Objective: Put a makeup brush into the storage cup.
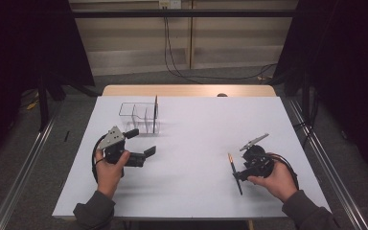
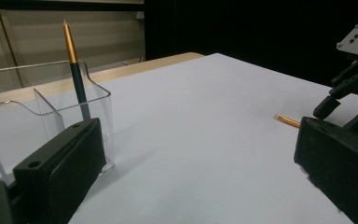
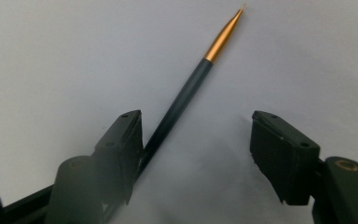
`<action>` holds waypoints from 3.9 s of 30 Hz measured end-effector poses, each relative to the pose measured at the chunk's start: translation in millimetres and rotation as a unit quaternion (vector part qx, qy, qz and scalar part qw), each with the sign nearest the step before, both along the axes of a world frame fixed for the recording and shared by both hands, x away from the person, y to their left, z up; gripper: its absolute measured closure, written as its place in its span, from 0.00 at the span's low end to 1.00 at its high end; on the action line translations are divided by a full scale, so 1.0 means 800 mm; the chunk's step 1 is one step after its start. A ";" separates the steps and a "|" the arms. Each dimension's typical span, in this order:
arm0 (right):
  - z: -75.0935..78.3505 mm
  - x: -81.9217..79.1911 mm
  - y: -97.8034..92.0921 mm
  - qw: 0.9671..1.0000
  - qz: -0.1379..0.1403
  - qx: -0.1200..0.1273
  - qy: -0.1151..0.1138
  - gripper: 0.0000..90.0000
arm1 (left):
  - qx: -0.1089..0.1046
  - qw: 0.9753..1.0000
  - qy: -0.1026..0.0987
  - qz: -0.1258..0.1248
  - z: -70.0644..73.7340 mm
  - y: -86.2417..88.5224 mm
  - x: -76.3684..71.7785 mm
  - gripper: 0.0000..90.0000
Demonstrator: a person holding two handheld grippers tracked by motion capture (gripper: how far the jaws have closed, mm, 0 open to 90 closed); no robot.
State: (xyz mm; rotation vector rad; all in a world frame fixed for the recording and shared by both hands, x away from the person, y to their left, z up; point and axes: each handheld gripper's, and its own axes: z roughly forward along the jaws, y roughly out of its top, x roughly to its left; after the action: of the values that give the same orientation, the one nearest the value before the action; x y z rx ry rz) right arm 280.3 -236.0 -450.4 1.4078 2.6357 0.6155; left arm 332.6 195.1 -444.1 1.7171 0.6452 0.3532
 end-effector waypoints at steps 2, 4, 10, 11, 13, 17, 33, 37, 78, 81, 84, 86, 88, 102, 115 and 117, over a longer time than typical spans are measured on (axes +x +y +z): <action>0.000 0.000 0.002 1.000 0.003 -0.001 0.001 0.46 | 0.002 1.000 -0.001 0.001 0.001 0.002 0.000 0.02; -0.001 -0.001 0.004 1.000 0.010 -0.002 0.002 0.51 | 0.002 1.000 -0.002 0.001 0.001 0.002 0.000 0.02; -0.002 -0.002 0.006 1.000 0.015 0.001 0.011 0.61 | 0.007 1.000 -0.001 0.000 0.000 0.001 0.001 0.02; -0.002 -0.002 0.006 1.000 0.019 0.000 0.012 0.62 | 0.006 1.000 -0.001 0.000 0.001 0.001 0.001 0.02; -0.002 -0.003 0.007 1.000 0.018 -0.003 0.012 0.63 | 0.003 1.000 -0.001 0.005 0.000 0.001 0.000 0.02; -0.001 -0.003 0.007 1.000 0.018 -0.004 0.016 0.65 | 0.002 1.000 -0.001 0.003 0.000 0.002 0.000 0.02; -0.001 0.002 0.005 0.999 0.037 -0.028 0.016 0.91 | 0.004 1.000 0.003 0.010 -0.002 0.007 -0.002 0.02; -0.001 0.004 0.002 0.999 0.040 -0.024 0.018 0.93 | 0.010 1.000 -0.002 0.006 0.000 0.006 -0.001 0.02; 0.001 0.005 0.017 0.994 0.066 -0.086 0.028 0.95 | 0.010 1.000 0.003 0.013 -0.001 0.003 -0.005 0.02; 0.001 0.005 0.015 0.994 0.067 -0.081 0.029 0.95 | 0.013 1.000 0.001 0.011 0.000 0.003 -0.004 0.02; 0.001 0.004 0.014 0.994 0.066 -0.078 0.026 0.95 | 0.011 1.000 0.004 0.008 -0.001 0.001 -0.004 0.02; 0.002 0.004 0.012 0.995 0.065 -0.072 0.026 0.95 | 0.014 1.000 0.003 0.010 -0.002 0.000 -0.004 0.02; 0.002 0.002 0.011 0.995 0.064 -0.071 0.025 0.95 | 0.009 1.000 0.004 0.009 -0.002 -0.001 -0.004 0.02; 0.010 0.002 -0.009 1.000 0.022 -0.001 -0.015 0.95 | 0.006 1.000 0.006 0.006 -0.001 -0.001 -0.002 0.02; 0.020 0.001 -0.010 0.995 0.001 0.059 -0.080 0.95 | -0.001 1.000 0.010 0.007 -0.001 -0.007 -0.001 0.02; 0.021 0.001 -0.008 0.994 -0.007 0.069 -0.088 0.95 | -0.001 1.000 0.009 0.003 -0.001 -0.007 0.000 0.02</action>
State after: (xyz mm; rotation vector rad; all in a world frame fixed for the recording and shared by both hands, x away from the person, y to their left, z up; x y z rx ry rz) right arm 280.8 -242.5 -433.3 1.3352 2.4857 0.8927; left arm 332.4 189.1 -445.0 1.7174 0.6643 0.3423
